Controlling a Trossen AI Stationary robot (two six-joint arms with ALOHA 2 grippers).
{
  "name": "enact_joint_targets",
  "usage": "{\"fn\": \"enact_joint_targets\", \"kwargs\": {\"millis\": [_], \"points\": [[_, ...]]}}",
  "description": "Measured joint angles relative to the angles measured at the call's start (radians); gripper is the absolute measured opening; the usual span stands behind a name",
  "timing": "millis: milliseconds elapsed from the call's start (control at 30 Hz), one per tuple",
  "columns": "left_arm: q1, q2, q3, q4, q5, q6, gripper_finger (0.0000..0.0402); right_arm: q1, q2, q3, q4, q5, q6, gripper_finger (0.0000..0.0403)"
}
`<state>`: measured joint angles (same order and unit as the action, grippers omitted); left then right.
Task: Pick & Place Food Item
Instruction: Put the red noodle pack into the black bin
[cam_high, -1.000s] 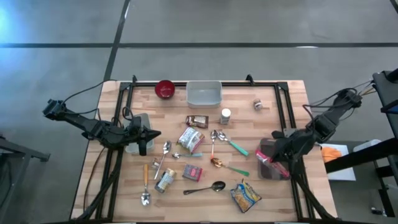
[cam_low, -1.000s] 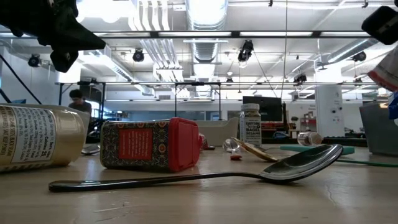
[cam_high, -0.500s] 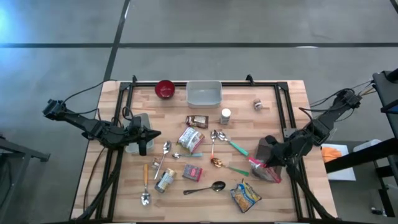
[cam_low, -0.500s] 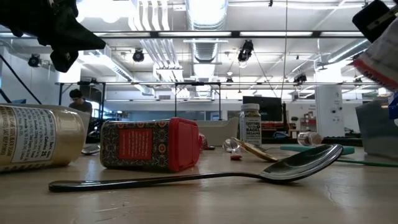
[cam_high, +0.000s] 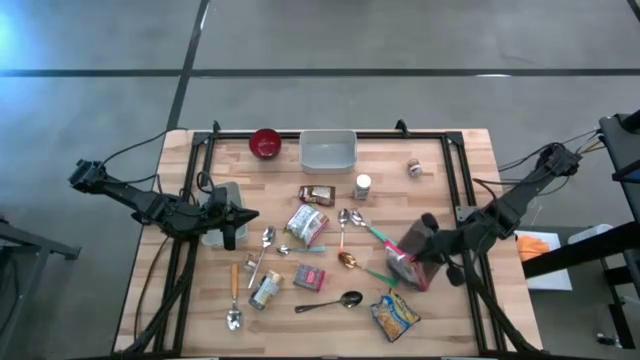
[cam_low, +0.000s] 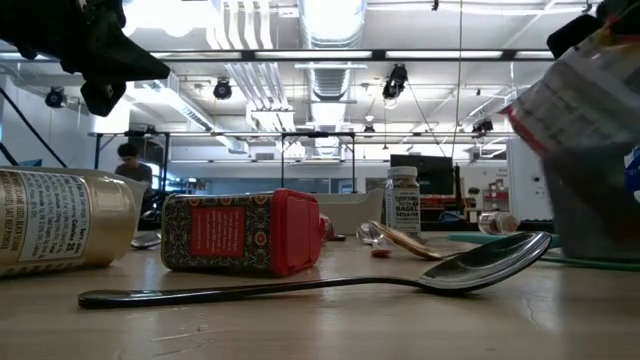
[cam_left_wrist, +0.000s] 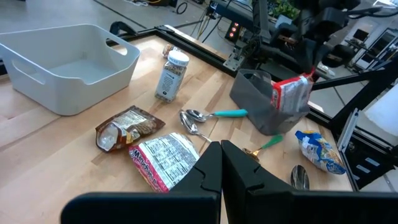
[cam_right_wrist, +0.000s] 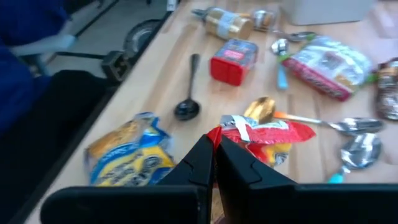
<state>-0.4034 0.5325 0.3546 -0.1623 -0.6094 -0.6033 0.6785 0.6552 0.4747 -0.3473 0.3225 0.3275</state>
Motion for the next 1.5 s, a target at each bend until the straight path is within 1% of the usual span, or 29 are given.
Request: {"fn": "enact_joint_targets", "kwargs": {"millis": [167, 333, 500, 700, 933, 1133, 1400, 1500], "points": [[0.0, 0.0, 0.0, 0.0, 0.0, 0.0, 0.0001, 0.0, 0.023, -0.019, 0.007, 0.021, -0.025, 0.001], [0.0, 0.0, 0.0, 0.0, 0.0, 0.0, 0.0001, 0.0, 0.068, -0.049, 0.065, 0.03, -0.037, 0.001], [0.0, 0.0, 0.0, 0.0, 0.0, 0.0, 0.0001, 0.0, 0.125, -0.06, 0.098, 0.123, -0.035, 0.001], [0.0, 0.0, 0.0, 0.0, 0.0, 0.0, 0.0001, 0.014, 0.201, -0.06, 0.128, 0.13, 0.002, 0.001], [0.0, 0.0, 0.0, 0.0, 0.0, 0.0, 0.0001, 0.047, 0.288, -0.057, 0.187, 0.219, 0.064, 0.001], [0.0, 0.0, 0.0, 0.0, 0.0, 0.0, 0.0, 0.057, 0.328, -0.057, 0.278, 0.233, 0.066, 0.001], [0.0, 0.0, 0.0, 0.0, 0.0, -0.001, 0.0001, 0.057, 0.353, -0.04, 0.282, 0.246, 0.095, 0.001], [0.0, 0.0, 0.0, 0.0, 0.0, -0.001, 0.0001, 0.057, 0.365, -0.039, 0.28, 0.248, 0.132, 0.001]]}}
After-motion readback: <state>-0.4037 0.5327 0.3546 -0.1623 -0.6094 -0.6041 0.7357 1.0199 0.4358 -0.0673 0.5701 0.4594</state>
